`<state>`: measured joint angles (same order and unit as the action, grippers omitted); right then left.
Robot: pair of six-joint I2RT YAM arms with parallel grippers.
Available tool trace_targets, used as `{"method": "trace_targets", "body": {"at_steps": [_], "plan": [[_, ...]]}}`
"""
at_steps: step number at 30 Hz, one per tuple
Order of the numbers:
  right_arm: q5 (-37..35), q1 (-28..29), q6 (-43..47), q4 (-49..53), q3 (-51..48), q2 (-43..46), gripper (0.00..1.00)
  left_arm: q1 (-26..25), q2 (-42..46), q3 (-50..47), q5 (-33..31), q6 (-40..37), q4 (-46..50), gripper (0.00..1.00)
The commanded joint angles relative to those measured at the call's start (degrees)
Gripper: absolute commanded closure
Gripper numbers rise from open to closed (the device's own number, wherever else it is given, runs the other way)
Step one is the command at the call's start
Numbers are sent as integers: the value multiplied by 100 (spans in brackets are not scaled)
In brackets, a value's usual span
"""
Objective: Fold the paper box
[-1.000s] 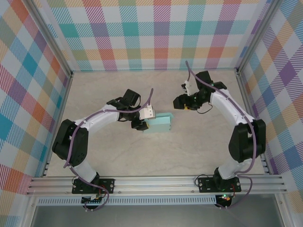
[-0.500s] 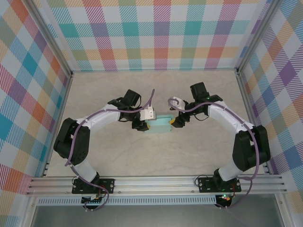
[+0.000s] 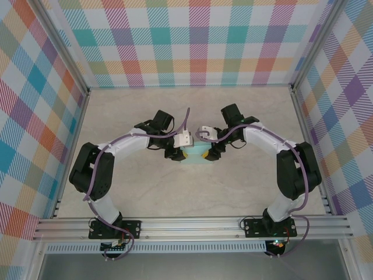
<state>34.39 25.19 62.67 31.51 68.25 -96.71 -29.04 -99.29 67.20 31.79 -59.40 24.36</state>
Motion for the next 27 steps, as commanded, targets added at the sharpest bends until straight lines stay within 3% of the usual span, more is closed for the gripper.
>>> {"method": "trace_targets", "body": {"at_steps": [1, 13, 18, 22, 27], "plan": [[-303, 66, 298, -12, -67, -80, 21, 78, -99, -62, 146, 93, -306, 49], [-1277, 83, 439, -76, -44, -198, 54, 331, 211, -306, 525, 788, -1100, 38], [-1605, 83, 369, -326, -112, -181, 61, 601, 719, -642, 937, 1446, -1514, 23], [-1640, 74, 50, -481, -55, -227, 65, 858, 1345, -1153, 977, 3136, -2730, 18], [-1611, 36, -292, -384, 129, -425, 65, 1058, 2063, -1481, 18, 4825, -3308, 17]]}}
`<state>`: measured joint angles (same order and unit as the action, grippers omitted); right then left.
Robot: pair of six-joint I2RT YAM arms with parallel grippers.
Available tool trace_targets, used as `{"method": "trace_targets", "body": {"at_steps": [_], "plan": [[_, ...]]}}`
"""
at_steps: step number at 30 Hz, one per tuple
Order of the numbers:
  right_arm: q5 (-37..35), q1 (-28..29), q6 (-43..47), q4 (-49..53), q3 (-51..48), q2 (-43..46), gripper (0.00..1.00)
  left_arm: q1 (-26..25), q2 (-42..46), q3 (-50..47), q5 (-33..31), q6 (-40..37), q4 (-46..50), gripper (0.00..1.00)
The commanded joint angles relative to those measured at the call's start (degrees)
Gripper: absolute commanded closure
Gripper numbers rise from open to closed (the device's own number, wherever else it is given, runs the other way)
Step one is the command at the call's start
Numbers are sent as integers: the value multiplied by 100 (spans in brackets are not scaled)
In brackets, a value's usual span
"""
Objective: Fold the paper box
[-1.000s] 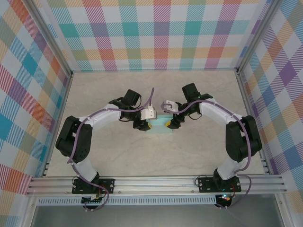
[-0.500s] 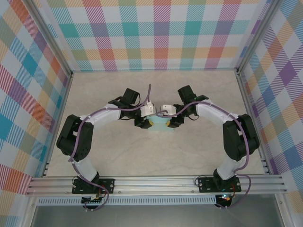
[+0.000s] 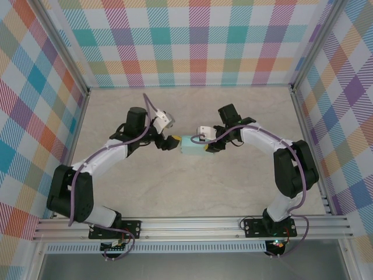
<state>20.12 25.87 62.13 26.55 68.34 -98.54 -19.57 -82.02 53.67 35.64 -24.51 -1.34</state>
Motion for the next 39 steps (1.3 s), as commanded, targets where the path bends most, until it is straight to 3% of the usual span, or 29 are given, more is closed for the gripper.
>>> {"method": "trace_targets", "body": {"at_steps": [1, 4, 7, 11, 16, 21, 27, 34, 39], "plan": [[-199, -41, -283, 144, 162, -278, 65, 165, 392, -198, -465, 1728, -857, 17], [-219, -77, -478, 227, 273, -365, 65, 243, 228, -61, -750, 2875, -676, 18], [-223, -116, -843, 287, 441, -454, 65, 189, 21, -104, -697, 3430, -792, 20], [-140, -121, -1131, 570, 673, -582, 64, -95, -269, 81, -1091, 2963, -497, 23], [-237, -126, -1399, 745, 848, -772, 63, -312, -969, 562, -1139, 2224, -373, 27], [-162, -126, -1529, 888, 945, -805, 63, -424, -1409, 625, -510, 1298, -783, 23], [-241, -126, -1458, 997, 936, -776, 63, -432, -1949, 1154, -740, 1231, -447, 33], [-458, -121, -1585, 973, 971, -794, 63, -476, -1980, 1370, -529, 1537, -279, 59], [-799, -117, -1768, 920, 1080, -859, 66, -564, -1862, 1441, -418, 1954, -195, 63]]}}
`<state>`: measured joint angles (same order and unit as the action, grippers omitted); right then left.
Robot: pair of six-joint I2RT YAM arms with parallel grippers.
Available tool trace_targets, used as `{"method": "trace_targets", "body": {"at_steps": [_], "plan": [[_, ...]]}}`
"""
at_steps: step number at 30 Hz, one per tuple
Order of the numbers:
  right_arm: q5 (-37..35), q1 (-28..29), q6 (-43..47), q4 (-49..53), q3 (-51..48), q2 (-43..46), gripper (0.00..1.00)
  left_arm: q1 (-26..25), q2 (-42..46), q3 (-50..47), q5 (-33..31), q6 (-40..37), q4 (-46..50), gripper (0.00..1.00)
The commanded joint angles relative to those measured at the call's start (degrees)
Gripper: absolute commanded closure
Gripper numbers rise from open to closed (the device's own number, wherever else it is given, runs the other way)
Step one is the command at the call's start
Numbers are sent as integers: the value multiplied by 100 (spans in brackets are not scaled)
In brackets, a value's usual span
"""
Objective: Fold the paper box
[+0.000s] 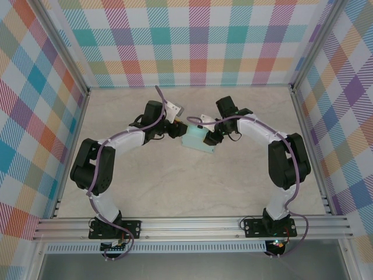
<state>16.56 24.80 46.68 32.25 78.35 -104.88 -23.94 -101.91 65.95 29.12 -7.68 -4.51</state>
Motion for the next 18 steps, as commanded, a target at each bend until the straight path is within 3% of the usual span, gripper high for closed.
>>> {"method": "trace_targets", "body": {"at_steps": [1, 8, 18], "plan": [[-475, -9, -238, 350, 82, -238, 66, -149, 114, 233, 268, 345, 139, 65], [-517, 33, -239, 341, 69, -288, 67, -181, -15, 247, 155, 559, 189, 66], [-879, 131, 52, 489, 50, -349, 68, -189, -154, 860, -79, 553, 886, 79]]}}
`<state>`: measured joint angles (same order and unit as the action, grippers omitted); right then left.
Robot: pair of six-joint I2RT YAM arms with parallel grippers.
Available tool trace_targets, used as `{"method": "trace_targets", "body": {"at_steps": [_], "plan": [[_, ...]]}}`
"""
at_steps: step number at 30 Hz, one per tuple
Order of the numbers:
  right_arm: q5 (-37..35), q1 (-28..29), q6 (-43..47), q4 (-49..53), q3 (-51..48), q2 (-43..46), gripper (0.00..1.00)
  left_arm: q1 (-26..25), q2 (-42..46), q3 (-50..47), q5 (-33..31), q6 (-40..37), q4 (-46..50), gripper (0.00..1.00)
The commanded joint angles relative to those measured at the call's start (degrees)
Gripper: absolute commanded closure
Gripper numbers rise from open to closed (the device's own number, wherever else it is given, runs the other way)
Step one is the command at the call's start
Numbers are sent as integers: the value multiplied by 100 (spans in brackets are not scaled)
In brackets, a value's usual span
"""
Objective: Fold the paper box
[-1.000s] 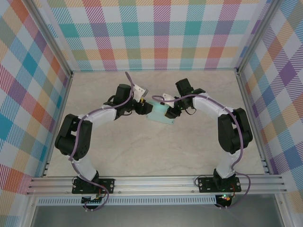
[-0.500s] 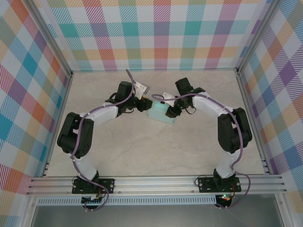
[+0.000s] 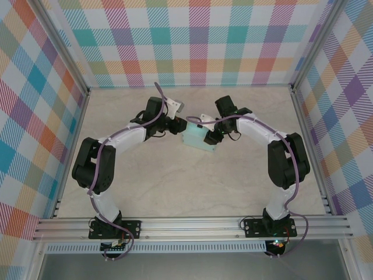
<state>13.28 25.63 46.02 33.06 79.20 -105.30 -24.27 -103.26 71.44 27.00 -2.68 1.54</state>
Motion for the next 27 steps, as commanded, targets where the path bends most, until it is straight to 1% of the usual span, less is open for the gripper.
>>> {"method": "trace_targets", "body": {"at_steps": [1, 8, 16, 19, 21, 22, 27], "plan": [[-554, 50, 116, 409, -44, -301, 68, -156, -18, 362, 154, 56, 330, 79], [-554, 74, 8, 356, -1, -356, 68, -174, -1, 378, 238, 522, 391, 81], [-643, 84, -183, 265, 16, -387, 69, -183, -21, 41, 358, 1484, -241, 81], [-642, 83, -234, 263, 40, -422, 69, -190, -18, 28, 400, 1646, -350, 79], [-634, 83, -243, 251, 52, -430, 69, -205, -18, 65, 386, 1548, -238, 75], [-625, 83, -236, 254, 67, -449, 69, -214, -27, 111, 347, 1369, -86, 74], [-590, 88, -199, 337, 157, -492, 70, -226, -124, 366, 107, 430, 780, 74]]}}
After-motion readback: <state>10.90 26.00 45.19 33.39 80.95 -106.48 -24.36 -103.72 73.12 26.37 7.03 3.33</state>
